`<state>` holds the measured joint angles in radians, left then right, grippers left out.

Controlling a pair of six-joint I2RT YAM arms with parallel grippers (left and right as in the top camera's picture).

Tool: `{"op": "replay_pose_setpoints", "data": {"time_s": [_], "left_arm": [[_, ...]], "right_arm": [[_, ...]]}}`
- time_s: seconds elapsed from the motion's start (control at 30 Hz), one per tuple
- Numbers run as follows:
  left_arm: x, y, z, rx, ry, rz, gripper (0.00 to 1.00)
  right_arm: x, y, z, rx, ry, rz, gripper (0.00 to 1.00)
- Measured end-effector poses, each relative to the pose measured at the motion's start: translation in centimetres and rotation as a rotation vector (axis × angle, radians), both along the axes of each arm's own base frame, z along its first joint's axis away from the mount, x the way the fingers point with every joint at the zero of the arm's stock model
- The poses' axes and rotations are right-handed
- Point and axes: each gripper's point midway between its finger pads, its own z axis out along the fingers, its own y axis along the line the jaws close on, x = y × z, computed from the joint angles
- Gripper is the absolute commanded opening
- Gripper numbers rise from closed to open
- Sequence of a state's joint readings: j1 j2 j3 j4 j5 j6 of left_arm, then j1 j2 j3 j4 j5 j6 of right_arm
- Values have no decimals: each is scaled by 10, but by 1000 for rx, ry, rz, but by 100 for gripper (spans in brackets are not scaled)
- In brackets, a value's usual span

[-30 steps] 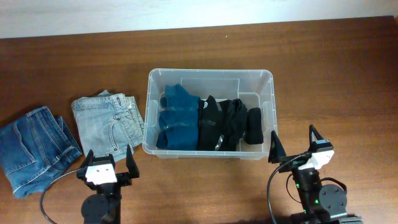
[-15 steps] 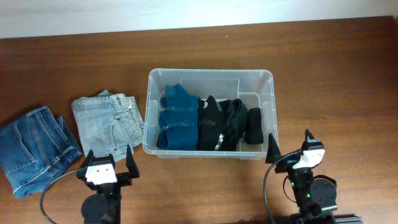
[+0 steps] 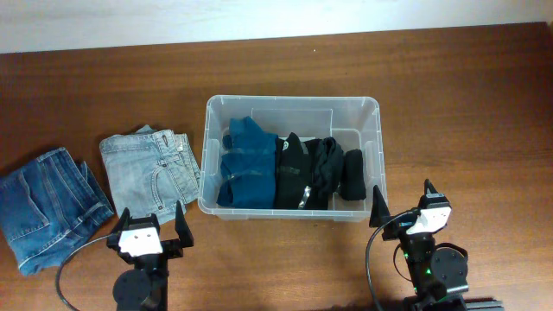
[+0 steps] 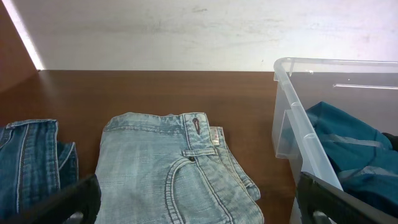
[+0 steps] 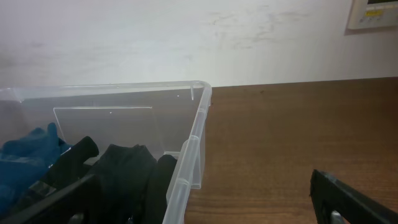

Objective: Pack container
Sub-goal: 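Move the left gripper to the folded light blue jeans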

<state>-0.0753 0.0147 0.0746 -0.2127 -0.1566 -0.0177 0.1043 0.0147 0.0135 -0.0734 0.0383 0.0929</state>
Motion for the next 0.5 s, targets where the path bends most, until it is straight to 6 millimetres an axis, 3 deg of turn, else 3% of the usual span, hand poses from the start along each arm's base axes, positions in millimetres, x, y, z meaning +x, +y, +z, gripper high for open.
{"op": "replay_pose_setpoints", "data": {"time_s": [0.3, 0.5], "left_arm": [[0, -3, 1, -3, -5, -17, 100], [3, -11, 44, -18, -181, -64, 99]], "right_arm": [[0, 0, 0, 0, 0, 0, 99], [0, 0, 0, 0, 0, 0, 99]]}}
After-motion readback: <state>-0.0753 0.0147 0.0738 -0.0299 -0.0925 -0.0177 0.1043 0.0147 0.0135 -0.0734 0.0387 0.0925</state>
